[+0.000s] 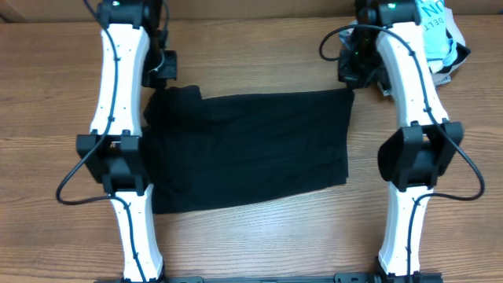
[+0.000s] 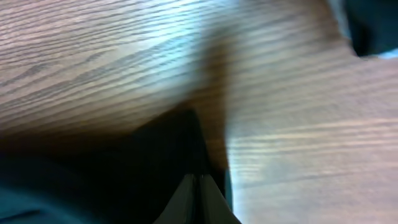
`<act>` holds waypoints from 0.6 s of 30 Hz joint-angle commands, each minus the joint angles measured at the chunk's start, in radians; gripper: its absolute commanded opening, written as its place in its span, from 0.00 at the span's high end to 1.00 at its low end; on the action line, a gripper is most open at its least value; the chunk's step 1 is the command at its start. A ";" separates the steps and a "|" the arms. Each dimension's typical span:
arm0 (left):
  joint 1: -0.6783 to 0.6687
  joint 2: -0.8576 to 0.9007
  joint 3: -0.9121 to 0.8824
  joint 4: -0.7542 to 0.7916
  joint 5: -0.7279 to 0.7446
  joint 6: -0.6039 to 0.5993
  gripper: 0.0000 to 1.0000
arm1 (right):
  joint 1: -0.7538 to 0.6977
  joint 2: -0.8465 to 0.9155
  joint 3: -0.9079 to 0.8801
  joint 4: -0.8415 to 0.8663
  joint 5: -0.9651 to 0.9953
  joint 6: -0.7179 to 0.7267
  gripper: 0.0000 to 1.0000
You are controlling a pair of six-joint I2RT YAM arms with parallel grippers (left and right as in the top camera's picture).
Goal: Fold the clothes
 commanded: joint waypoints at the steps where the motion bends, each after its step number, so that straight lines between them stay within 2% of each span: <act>1: 0.016 -0.066 -0.040 -0.003 0.011 -0.007 0.96 | -0.030 -0.053 0.012 -0.006 -0.002 -0.004 0.96; 8: 0.015 -0.067 -0.164 -0.003 0.012 -0.014 0.96 | -0.029 -0.058 -0.002 -0.009 -0.033 -0.004 0.96; 18: 0.015 -0.067 -0.321 -0.003 0.005 -0.006 0.96 | -0.020 -0.058 -0.230 -0.009 -0.062 -0.004 0.96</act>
